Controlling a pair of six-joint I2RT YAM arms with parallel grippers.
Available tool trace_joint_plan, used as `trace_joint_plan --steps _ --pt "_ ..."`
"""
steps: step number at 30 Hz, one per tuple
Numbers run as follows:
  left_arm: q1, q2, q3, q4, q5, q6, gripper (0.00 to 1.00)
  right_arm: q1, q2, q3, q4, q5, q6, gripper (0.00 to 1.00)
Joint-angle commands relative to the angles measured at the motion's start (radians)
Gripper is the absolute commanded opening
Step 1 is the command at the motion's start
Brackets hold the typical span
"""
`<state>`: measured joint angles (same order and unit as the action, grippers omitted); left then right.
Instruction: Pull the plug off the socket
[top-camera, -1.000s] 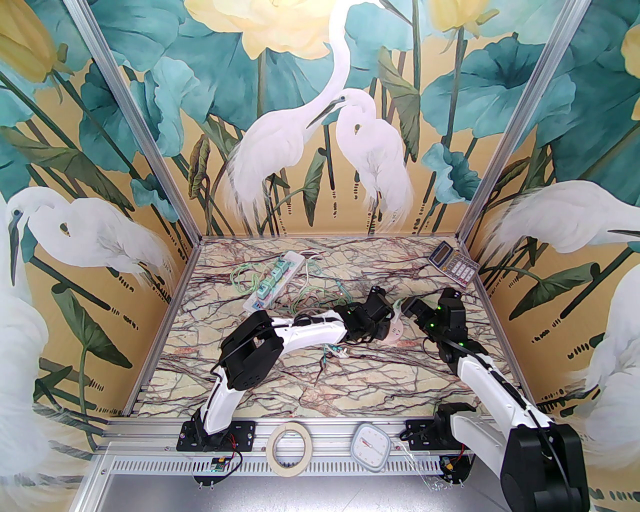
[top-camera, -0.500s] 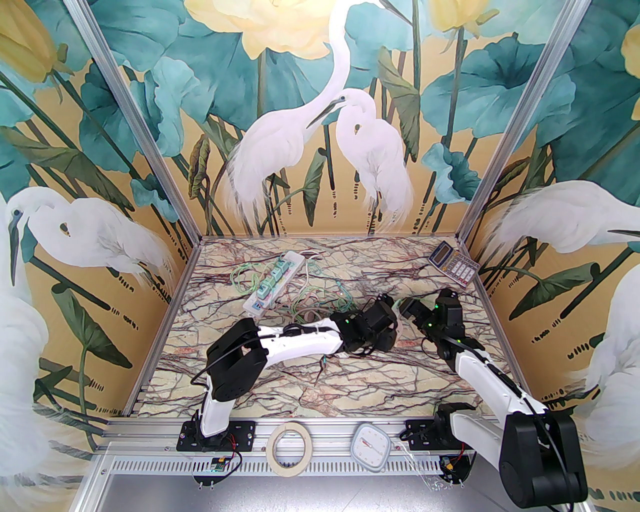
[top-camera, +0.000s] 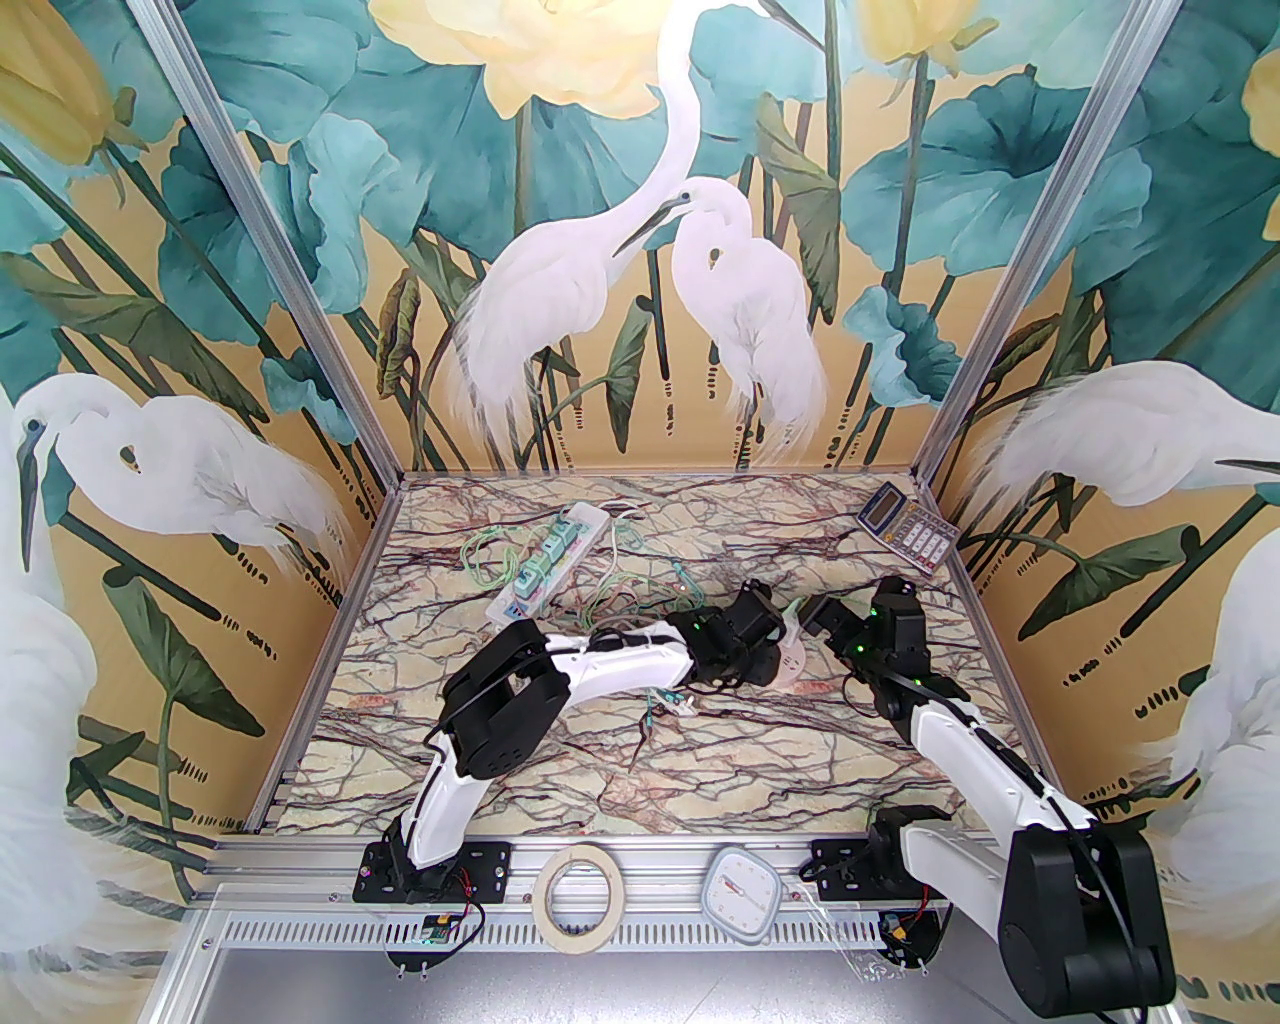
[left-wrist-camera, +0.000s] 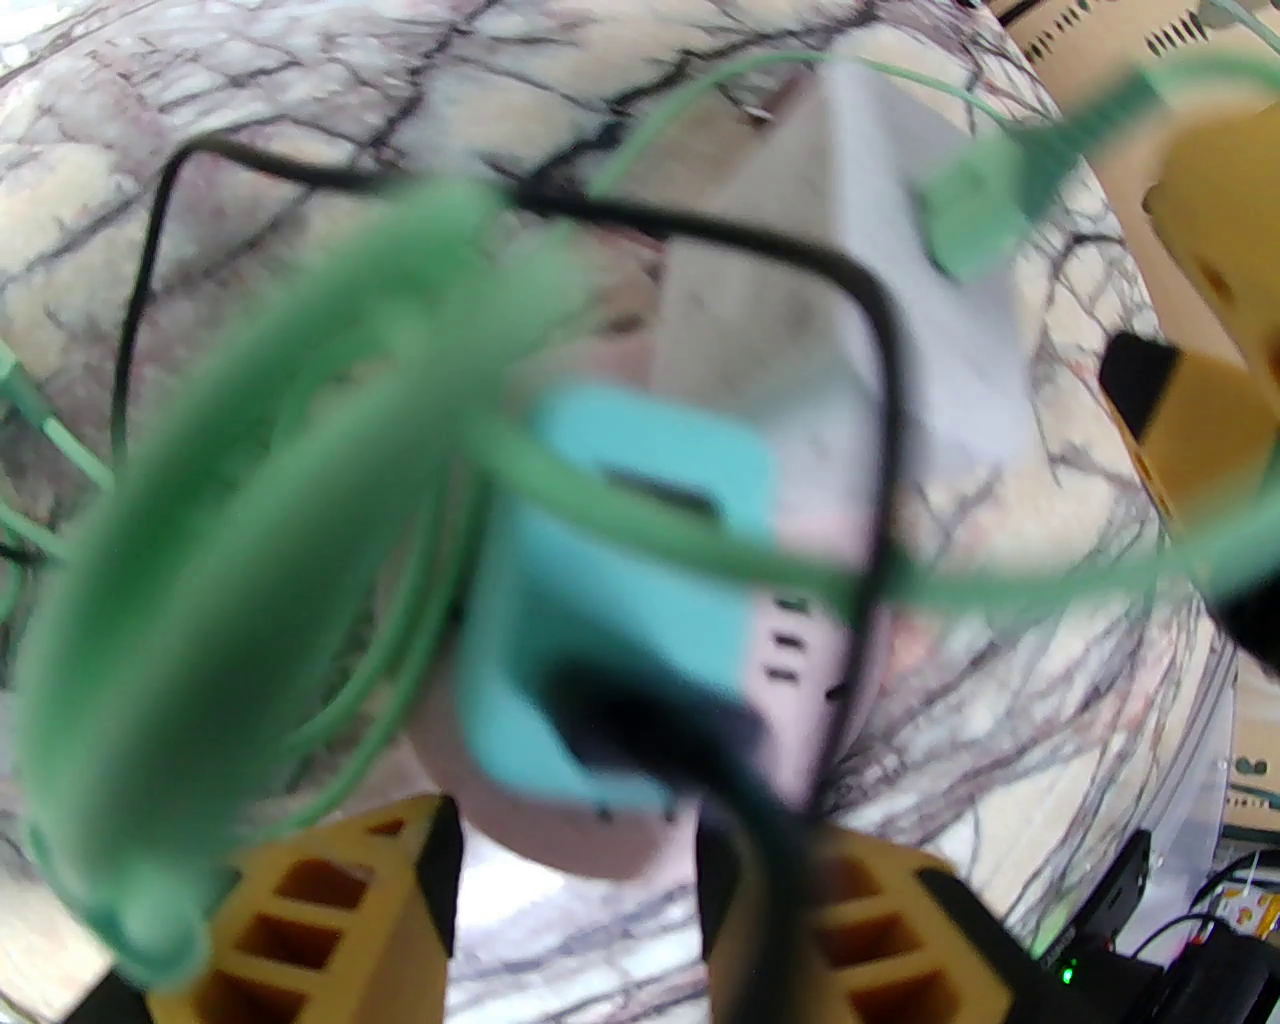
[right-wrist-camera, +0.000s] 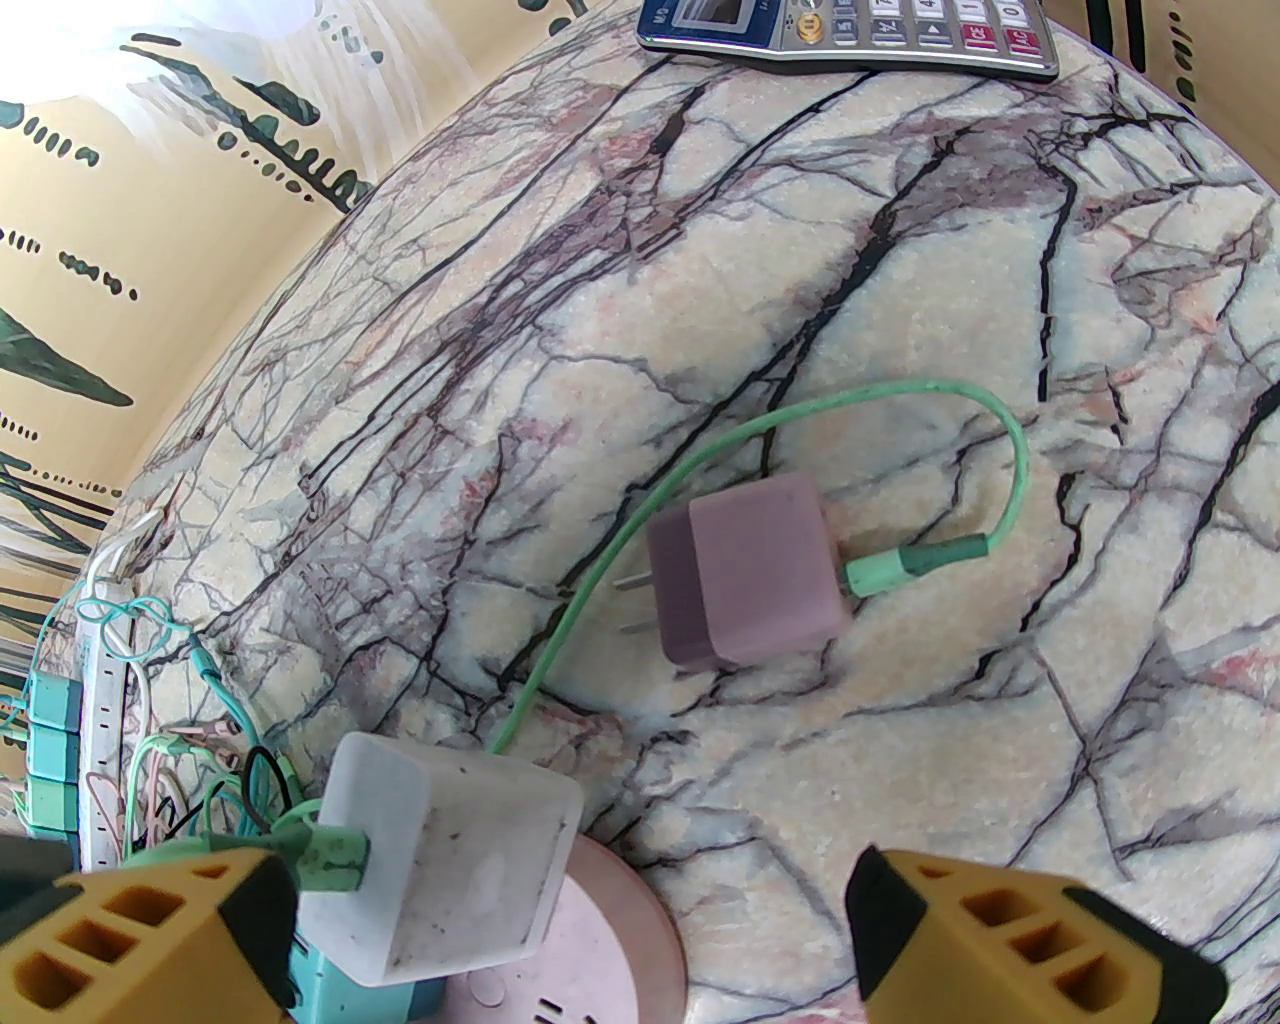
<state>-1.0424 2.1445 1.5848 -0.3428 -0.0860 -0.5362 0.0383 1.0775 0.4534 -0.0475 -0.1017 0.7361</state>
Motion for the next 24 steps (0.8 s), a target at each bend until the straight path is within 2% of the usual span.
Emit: trace_joint_plan --steps 1,12,17,22,24 --pt "0.000 0.044 0.071 -0.036 -0.029 0.036 0.46 0.006 -0.007 0.011 0.017 -0.004 0.012 0.99" --pt "0.009 0.165 0.253 -0.132 -0.071 0.154 0.46 0.006 0.009 0.011 0.025 -0.011 0.014 0.99" --pt "0.017 0.180 0.267 -0.134 -0.076 0.187 0.48 0.006 0.014 0.011 0.028 -0.015 0.016 0.99" --pt "0.038 0.195 0.286 -0.101 -0.010 0.275 0.53 0.005 0.018 0.012 0.033 -0.022 0.018 0.99" --pt "0.049 0.216 0.328 -0.141 -0.002 0.294 0.45 0.006 0.021 0.014 0.029 -0.023 0.016 0.99"
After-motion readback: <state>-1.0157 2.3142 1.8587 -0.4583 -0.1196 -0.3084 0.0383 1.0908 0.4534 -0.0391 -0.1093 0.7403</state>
